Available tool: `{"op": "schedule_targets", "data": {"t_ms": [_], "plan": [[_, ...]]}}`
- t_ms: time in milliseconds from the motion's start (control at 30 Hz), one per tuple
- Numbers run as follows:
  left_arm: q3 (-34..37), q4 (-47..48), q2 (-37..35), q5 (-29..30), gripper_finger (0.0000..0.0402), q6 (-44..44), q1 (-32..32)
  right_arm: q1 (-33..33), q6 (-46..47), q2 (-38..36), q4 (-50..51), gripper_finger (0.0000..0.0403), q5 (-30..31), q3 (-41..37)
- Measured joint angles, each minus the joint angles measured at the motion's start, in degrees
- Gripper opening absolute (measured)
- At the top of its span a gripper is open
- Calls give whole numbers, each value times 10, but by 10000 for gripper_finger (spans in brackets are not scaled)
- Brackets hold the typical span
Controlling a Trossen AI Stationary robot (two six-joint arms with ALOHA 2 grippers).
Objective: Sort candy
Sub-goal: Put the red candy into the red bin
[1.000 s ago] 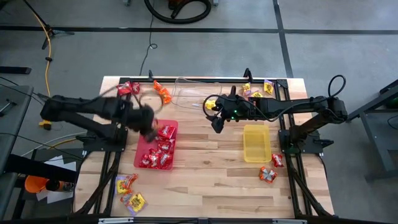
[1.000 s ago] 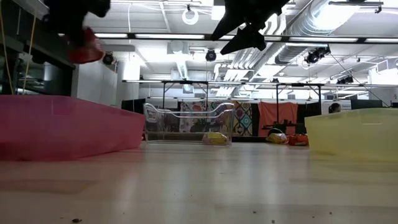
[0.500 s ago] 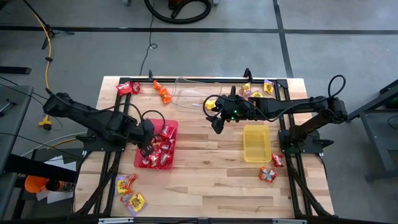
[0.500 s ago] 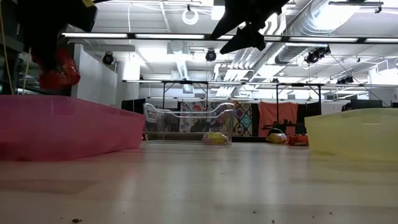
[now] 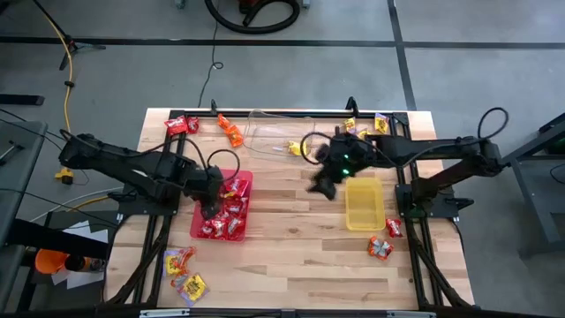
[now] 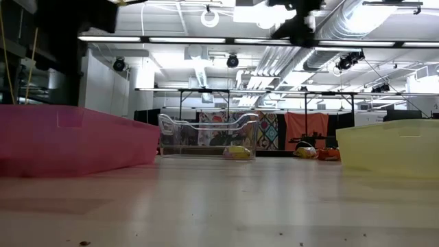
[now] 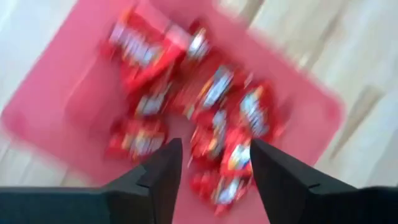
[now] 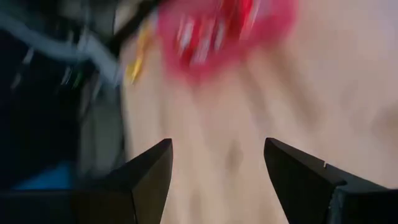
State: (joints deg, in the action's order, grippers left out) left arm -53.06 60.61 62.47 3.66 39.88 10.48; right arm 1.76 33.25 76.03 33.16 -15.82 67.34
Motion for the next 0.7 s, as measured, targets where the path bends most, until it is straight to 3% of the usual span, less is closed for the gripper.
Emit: {"op": "schedule_targets", "data": {"t_ms": [67, 300, 533, 700], "plan": [[0, -43, -4, 4, 189, -38, -17, -27, 39, -15, 84, 247, -40, 0], [0, -193, -3, 16, 199, -106, -86, -220, 169, -26, 377, 247, -40, -3], [0, -203, -3, 4, 199, -131, -126, -403, 292, -26, 395, 247, -38, -81], [0, -204, -3, -10, 199, -126, -131, -452, 310, -36, 373, 247, -30, -164]]}}
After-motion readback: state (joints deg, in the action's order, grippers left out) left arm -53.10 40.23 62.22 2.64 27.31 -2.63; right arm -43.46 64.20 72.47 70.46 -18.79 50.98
